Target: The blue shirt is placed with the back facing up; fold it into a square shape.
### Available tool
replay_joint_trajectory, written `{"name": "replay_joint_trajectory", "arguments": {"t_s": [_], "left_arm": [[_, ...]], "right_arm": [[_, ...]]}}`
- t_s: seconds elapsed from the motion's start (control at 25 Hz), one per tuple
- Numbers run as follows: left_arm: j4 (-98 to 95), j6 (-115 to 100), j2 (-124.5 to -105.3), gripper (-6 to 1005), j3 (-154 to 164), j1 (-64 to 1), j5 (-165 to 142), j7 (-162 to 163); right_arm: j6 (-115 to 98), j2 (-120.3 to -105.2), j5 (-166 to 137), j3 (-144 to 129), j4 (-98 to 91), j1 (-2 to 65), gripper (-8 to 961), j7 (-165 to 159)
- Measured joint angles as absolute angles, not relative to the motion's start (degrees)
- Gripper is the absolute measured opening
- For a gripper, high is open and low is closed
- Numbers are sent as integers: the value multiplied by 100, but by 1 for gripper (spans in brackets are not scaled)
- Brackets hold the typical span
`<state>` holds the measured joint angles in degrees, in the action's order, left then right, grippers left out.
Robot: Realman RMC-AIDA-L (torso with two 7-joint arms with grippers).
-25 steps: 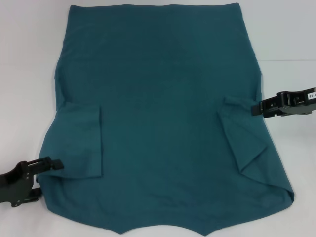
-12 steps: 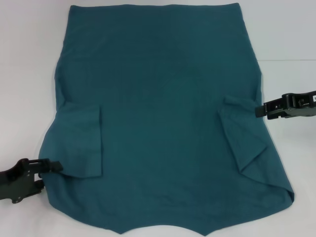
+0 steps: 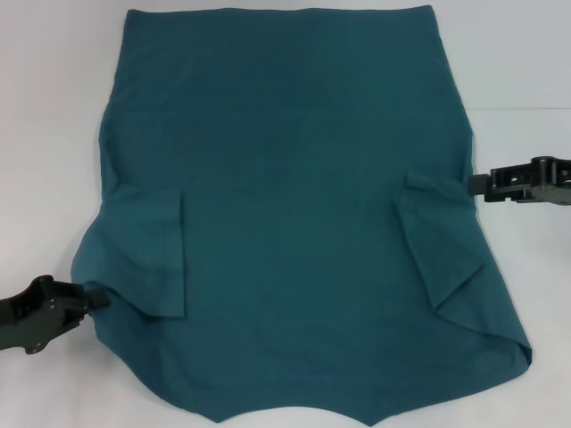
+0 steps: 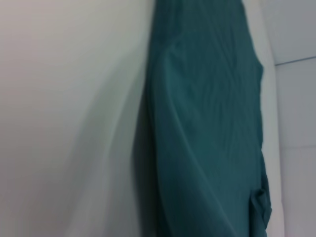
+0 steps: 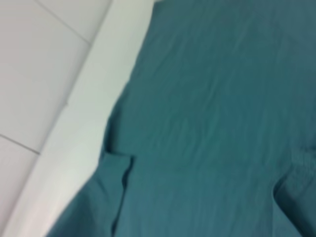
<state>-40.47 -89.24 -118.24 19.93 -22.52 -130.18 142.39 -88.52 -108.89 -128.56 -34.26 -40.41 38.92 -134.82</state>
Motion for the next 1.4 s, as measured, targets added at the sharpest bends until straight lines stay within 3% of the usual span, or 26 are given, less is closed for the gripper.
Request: {"name": "replay_joint_trajectory", "arguments": {"t_s": [0.12, 0.44, 0.6, 0.8, 1.16, 1.4], "left_arm": [[-4045, -8952, -11813, 34, 1993, -2259, -13009, 14195], [-4103, -9098, -11802, 21, 1992, -2299, -13007, 14174], [-4120, -9034, -11802, 20, 2023, -2338, -13007, 14202], [-4098, -8961, -11803, 20, 2029, -2401, -13020, 14215], [-4076, -8878, -11804, 21, 2031, -2419, -13048, 14220], [-4069, -8872, -11804, 21, 2020, -2409, -13048, 14220]], "right_arm": [[-8878, -10797, -12700, -3362, -3850, 3755, 517, -13464], [-9643, -10383, -13513, -3408, -3857, 3614, 521, -13790], [-9980, -10292, -13977, -3342, -4076, 3537, 523, -13954], [-10028, -10327, -14272, -3424, -4148, 3479, 526, -13900], [-9754, -10708, -14659, -3548, -4131, 3613, 531, -13431], [-9649, -10815, -14711, -3568, -4085, 3686, 535, -13440]]}}
